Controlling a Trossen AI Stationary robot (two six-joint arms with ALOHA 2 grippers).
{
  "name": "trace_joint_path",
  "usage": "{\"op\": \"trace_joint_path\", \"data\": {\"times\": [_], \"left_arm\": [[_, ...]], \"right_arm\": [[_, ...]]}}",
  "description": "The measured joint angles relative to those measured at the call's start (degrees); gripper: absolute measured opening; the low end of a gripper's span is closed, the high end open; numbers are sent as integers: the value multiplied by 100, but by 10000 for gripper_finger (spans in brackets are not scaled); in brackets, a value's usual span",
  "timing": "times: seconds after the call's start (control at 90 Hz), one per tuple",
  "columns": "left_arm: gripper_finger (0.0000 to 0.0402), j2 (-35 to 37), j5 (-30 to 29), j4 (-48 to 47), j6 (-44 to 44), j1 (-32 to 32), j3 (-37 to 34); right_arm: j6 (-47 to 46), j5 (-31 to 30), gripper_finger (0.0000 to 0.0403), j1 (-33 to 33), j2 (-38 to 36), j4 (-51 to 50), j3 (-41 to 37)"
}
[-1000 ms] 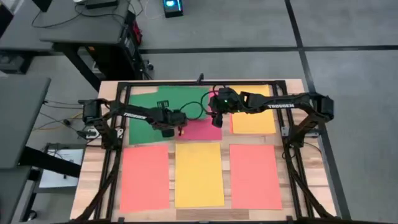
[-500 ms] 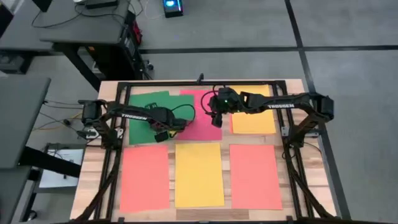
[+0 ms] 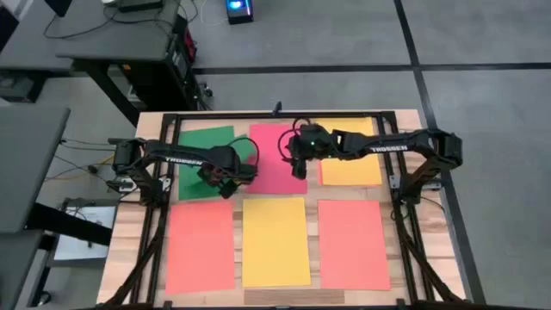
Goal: Organize paper
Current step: Stack the green paper on top of the green paper
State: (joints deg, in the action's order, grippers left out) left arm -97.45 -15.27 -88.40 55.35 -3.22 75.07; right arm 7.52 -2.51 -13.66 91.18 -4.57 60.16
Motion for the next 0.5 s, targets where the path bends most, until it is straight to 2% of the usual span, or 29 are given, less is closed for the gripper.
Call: {"op": "trace_joint_path", "data": {"times": [0.111,0.256,0.389,0.5], "left_arm": [[0,0,200,376,-150,-2,7],[0,0,256,433,-175,0,5],[0,0,259,429,-288,13,7],[0,0,258,462,-338,15,9]], "right_arm": [[3,292,198,97,2,118,4],[314,560,198,121,361,484,9],[306,1268,198,-196,974,1218,9],[198,1320,198,-473,1428,1900,9]]}}
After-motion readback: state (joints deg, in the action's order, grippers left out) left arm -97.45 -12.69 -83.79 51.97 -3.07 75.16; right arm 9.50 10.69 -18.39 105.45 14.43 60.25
